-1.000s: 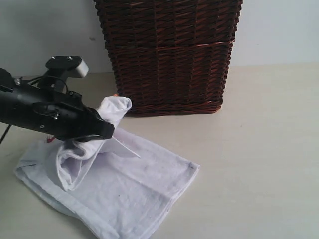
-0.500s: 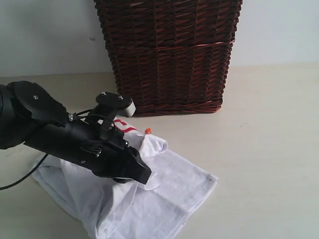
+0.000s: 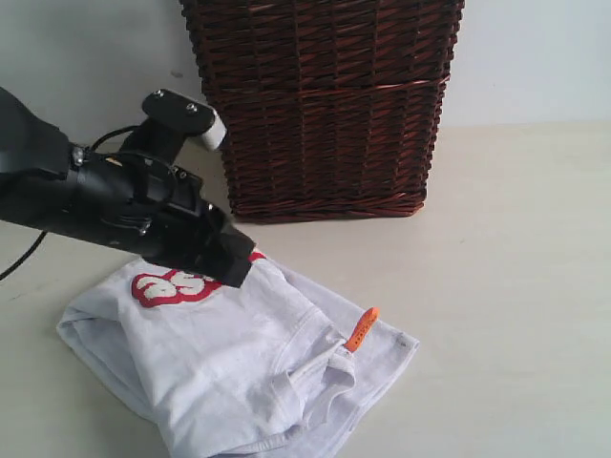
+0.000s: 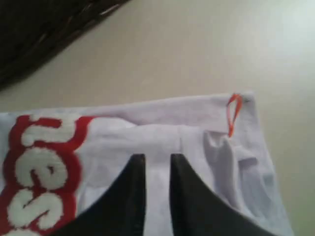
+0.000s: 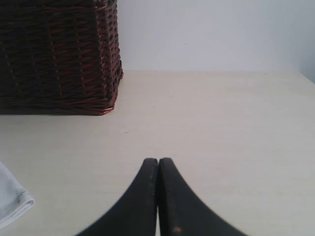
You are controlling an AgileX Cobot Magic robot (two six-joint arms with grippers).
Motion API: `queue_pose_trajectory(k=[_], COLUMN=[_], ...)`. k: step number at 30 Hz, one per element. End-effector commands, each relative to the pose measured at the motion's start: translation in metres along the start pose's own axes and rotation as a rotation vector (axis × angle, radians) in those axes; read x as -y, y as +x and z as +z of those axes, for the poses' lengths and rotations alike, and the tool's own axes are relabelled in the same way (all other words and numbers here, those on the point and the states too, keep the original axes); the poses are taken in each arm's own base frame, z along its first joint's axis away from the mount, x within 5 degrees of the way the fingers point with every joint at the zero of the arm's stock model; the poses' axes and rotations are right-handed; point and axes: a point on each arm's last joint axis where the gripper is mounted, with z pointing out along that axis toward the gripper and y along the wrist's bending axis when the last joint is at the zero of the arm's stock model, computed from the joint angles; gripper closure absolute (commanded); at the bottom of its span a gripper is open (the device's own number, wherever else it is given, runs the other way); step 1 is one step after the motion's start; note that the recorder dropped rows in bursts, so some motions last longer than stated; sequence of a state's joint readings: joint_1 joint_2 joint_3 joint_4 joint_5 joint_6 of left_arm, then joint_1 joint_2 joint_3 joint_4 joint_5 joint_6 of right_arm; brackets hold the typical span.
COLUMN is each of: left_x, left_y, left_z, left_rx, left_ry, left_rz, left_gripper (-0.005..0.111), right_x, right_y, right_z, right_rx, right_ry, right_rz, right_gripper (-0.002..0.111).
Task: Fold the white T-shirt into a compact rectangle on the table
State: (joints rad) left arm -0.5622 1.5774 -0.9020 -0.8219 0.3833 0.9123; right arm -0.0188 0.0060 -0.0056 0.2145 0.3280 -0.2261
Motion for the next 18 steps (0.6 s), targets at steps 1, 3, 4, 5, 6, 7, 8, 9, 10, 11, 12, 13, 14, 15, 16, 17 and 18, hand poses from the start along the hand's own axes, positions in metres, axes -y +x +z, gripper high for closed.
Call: queue_pose_trajectory(k=[1, 3, 4, 5, 6, 7, 8, 9, 10, 11, 12, 13, 14, 15, 16, 17, 18], left_x=[0.002, 0.007, 0.009, 0.011, 0.012, 0.014, 0.016, 0.021, 0.025, 0.029, 0.035, 0.041, 0.047, 0.053, 0.058, 0.062, 0.063], left_y=[0.034, 0.043, 0.048, 0.051, 0.053, 0.056, 0.058, 0.061, 0.064, 0.068, 0.071, 0.073, 0.074, 0.076, 0.077, 0.076, 0.072], left_z=[0.02, 0.024, 0.027, 0.029, 0.032, 0.035, 0.039, 0.043, 0.048, 0.054, 0.06, 0.066, 0.07, 0.075, 0.079, 0.081, 0.082], left_rx=[-0.189, -0.248, -0.276, -0.293, -0.307, -0.318, -0.33, -0.344, -0.357, -0.37, -0.377, -0.377, -0.372, -0.367, -0.359, -0.348, -0.333], left_ry=[0.115, 0.192, 0.232, 0.255, 0.272, 0.294, 0.316, 0.348, 0.381, 0.407, 0.435, 0.457, 0.476, 0.496, 0.512, 0.523, 0.523], left_rz=[0.07, 0.079, 0.088, 0.083, 0.069, 0.064, 0.074, 0.08, 0.081, 0.077, 0.069, 0.063, 0.05, 0.043, 0.033, 0.037, 0.042], left_gripper=[0.106, 0.106, 0.106, 0.106, 0.106, 0.106, 0.107, 0.107, 0.107, 0.107, 0.107, 0.107, 0.107, 0.107, 0.107, 0.107, 0.107], right_x=[0.0, 0.0, 0.0, 0.0, 0.0, 0.0, 0.0, 0.0, 0.0, 0.0, 0.0, 0.0, 0.0, 0.0, 0.0, 0.0, 0.0], right_y=[0.001, 0.001, 0.001, 0.001, 0.001, 0.001, 0.001, 0.001, 0.001, 0.001, 0.001, 0.001, 0.001, 0.001, 0.001, 0.001, 0.001], right_z=[0.0, 0.0, 0.0, 0.0, 0.0, 0.0, 0.0, 0.0, 0.0, 0.0, 0.0, 0.0, 0.0, 0.0, 0.0, 0.0, 0.0], right_rx=[0.009, 0.009, 0.009, 0.009, 0.009, 0.009, 0.009, 0.009, 0.009, 0.009, 0.009, 0.009, 0.009, 0.009, 0.009, 0.009, 0.009], right_ry=[0.007, 0.007, 0.007, 0.007, 0.007, 0.007, 0.007, 0.007, 0.007, 0.007, 0.007, 0.007, 0.007, 0.007, 0.007, 0.007, 0.007], right_rz=[-0.008, -0.008, -0.008, -0.008, -0.008, -0.008, -0.008, -0.008, -0.008, -0.008, -0.008, -0.008, -0.008, -0.008, -0.008, -0.008, -0.008], right_gripper=[0.108, 0.108, 0.108, 0.108, 0.108, 0.108, 0.108, 0.108, 0.108, 0.108, 0.108, 0.108, 0.108, 0.108, 0.108, 0.108, 0.108])
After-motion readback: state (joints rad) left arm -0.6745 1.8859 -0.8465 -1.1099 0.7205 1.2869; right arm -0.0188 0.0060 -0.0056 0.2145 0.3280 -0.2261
